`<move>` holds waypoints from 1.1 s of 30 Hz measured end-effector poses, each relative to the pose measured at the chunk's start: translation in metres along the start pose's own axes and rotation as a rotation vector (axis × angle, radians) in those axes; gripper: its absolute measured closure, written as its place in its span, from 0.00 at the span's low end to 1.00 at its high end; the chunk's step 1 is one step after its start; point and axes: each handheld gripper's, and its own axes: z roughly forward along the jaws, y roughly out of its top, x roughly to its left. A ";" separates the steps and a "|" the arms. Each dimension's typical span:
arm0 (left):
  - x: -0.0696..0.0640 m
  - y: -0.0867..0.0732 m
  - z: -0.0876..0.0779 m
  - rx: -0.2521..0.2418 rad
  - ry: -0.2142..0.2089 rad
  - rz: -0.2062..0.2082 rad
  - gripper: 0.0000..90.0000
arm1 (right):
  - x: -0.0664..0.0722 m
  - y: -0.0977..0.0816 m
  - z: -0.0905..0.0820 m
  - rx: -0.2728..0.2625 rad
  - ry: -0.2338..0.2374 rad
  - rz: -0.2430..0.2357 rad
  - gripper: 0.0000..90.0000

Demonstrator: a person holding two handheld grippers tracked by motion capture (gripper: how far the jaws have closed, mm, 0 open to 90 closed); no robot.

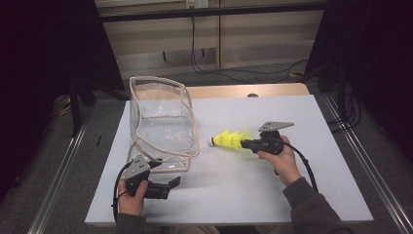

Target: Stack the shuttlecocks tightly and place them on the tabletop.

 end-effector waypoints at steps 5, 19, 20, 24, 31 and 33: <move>0.000 0.000 0.000 0.000 0.000 0.000 0.04 | 0.001 -0.001 0.001 0.025 -0.012 -0.011 0.96; 0.000 0.000 0.000 0.001 0.005 0.001 0.04 | 0.001 -0.008 0.001 0.061 -0.022 -0.020 0.86; 0.000 0.000 0.000 0.000 0.005 0.000 0.04 | 0.001 -0.009 0.000 0.067 -0.024 -0.027 0.86; 0.000 0.000 0.000 0.001 0.005 0.000 0.04 | 0.001 -0.011 -0.001 0.072 -0.024 -0.034 0.85; 0.000 0.000 0.000 0.002 0.006 0.001 0.04 | 0.000 -0.015 -0.002 0.101 -0.017 -0.029 0.94; 0.000 0.000 0.000 0.001 0.003 0.003 0.04 | 0.000 -0.015 -0.002 0.104 -0.017 -0.032 0.96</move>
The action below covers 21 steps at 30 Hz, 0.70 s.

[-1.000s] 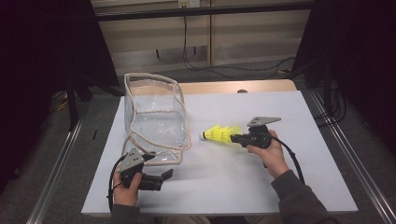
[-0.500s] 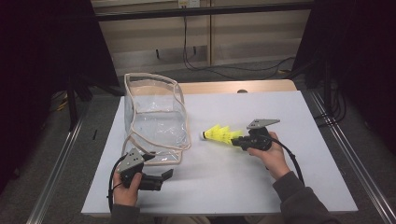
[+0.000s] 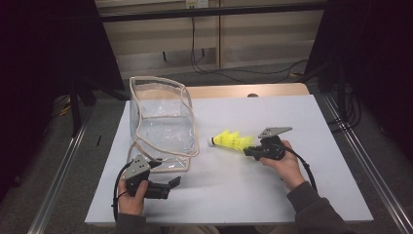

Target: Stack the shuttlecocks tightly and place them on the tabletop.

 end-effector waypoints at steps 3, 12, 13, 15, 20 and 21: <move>0.000 0.000 0.000 0.000 0.002 0.004 0.04 | 0.000 0.000 0.000 -0.002 0.002 -0.008 0.98; 0.000 0.000 0.000 0.001 0.002 0.003 0.04 | 0.002 0.002 -0.001 -0.028 0.017 -0.009 0.99; 0.000 0.000 0.000 0.001 0.002 0.003 0.04 | 0.002 0.002 -0.001 -0.034 0.019 -0.010 1.00; 0.000 0.000 0.000 0.000 0.002 0.003 0.04 | 0.003 0.003 -0.001 -0.042 0.021 -0.010 1.00; 0.000 0.000 0.000 -0.003 0.001 0.001 0.04 | 0.004 0.006 -0.001 -0.049 0.030 -0.020 1.00; 0.000 0.000 0.000 -0.004 0.000 0.002 0.04 | 0.005 0.006 -0.001 -0.047 0.030 -0.024 0.99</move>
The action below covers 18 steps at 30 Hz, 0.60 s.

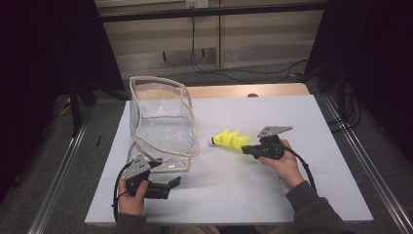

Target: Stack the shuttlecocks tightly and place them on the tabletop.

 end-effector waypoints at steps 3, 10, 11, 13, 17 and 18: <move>0.000 0.000 0.000 0.001 0.001 -0.002 0.04 | 0.002 0.001 0.002 0.004 0.000 -0.006 0.99; 0.000 0.000 0.000 0.003 0.001 -0.001 0.04 | 0.003 0.001 0.005 0.010 -0.005 -0.005 0.99; 0.000 0.000 0.000 0.004 0.002 -0.001 0.04 | 0.003 0.001 0.006 0.010 -0.005 -0.005 0.99; 0.000 0.000 0.000 0.004 0.001 -0.001 0.04 | 0.004 0.002 0.007 0.010 0.000 -0.006 0.99; 0.000 0.000 0.000 0.004 0.001 -0.001 0.04 | 0.005 0.002 0.009 0.014 -0.001 -0.014 0.99; 0.000 0.000 0.000 0.004 0.001 -0.001 0.04 | 0.005 0.002 0.009 0.013 -0.001 -0.014 0.99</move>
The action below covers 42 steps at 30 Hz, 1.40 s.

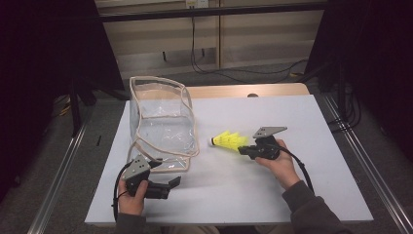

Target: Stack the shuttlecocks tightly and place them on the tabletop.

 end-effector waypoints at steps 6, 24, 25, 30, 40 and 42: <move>0.000 0.000 0.000 -0.001 0.000 -0.001 0.04 | 0.000 -0.001 0.002 0.005 0.001 0.005 0.98; 0.000 0.000 0.000 -0.002 -0.002 -0.002 0.04 | 0.001 -0.001 0.003 0.000 -0.015 0.004 0.78; 0.000 0.000 0.000 -0.002 -0.001 -0.001 0.04 | 0.002 -0.001 0.003 -0.002 -0.017 -0.002 0.76; 0.000 0.000 0.001 -0.003 -0.005 0.000 0.04 | 0.003 0.000 0.003 -0.010 -0.020 0.008 0.69; 0.000 0.000 0.001 0.001 -0.004 0.002 0.04 | 0.004 0.003 0.008 -0.024 -0.032 0.007 0.58; 0.000 0.000 0.001 0.000 -0.004 0.002 0.04 | 0.004 0.004 0.008 -0.029 -0.034 0.016 0.52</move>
